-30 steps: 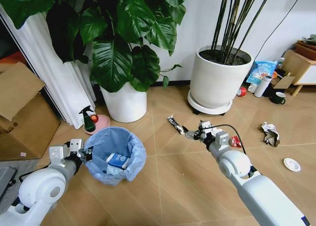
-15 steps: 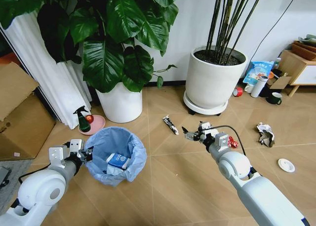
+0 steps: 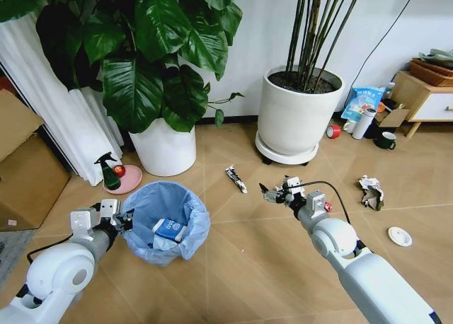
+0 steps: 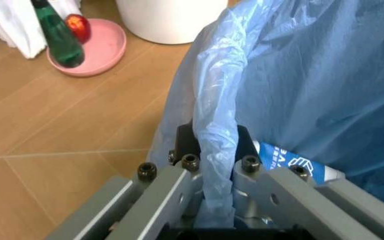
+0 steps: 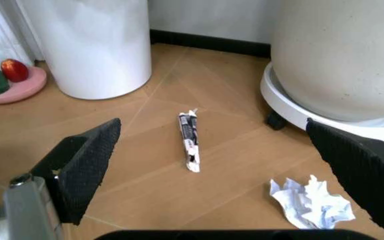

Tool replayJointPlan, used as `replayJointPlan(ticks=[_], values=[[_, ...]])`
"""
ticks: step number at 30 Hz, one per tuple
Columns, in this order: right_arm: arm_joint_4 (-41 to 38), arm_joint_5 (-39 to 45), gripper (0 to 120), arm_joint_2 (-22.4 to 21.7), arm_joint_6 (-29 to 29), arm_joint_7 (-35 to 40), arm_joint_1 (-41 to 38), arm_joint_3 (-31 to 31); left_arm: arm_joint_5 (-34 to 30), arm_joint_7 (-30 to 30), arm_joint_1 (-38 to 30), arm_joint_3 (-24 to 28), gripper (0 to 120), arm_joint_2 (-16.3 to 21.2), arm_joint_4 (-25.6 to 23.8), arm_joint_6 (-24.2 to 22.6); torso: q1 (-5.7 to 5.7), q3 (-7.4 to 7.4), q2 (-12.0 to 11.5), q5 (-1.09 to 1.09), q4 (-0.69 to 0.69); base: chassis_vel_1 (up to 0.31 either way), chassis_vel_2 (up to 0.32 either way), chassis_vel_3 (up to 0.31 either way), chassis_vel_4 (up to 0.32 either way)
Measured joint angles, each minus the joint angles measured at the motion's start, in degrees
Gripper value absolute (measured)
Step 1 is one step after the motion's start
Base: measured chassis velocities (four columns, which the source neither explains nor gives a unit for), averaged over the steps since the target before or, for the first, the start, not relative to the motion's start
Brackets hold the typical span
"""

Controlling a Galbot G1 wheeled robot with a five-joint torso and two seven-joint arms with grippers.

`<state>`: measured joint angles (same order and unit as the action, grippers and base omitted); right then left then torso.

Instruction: Pick up the trash bin and place the garbage on the floor into it.

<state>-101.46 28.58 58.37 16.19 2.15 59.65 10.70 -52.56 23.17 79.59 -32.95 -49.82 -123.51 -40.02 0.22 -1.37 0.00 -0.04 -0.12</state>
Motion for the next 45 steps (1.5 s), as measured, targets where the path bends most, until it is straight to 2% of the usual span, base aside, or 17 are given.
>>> replayJointPlan(ticks=[22, 45], values=[[1.18, -0.20, 100, 0.33, -0.07, -0.89, -0.89, -1.03, 0.35, -0.63, -0.41, 0.25, 0, -0.47, 0.63, 0.37, 0.00, 0.00, 0.00, -0.01, 0.00, -0.117, -0.069, 0.126, 0.070], [1.56, -0.58, 100, 0.49, -0.51, -1.28, -1.31, -2.29, 0.64, -0.64, -0.01, 0.03, 0, -0.70, 0.49, 0.82, 0.01, 0.00, 0.00, -0.01, -0.02, -0.099, 0.098, 0.105, -0.101]])
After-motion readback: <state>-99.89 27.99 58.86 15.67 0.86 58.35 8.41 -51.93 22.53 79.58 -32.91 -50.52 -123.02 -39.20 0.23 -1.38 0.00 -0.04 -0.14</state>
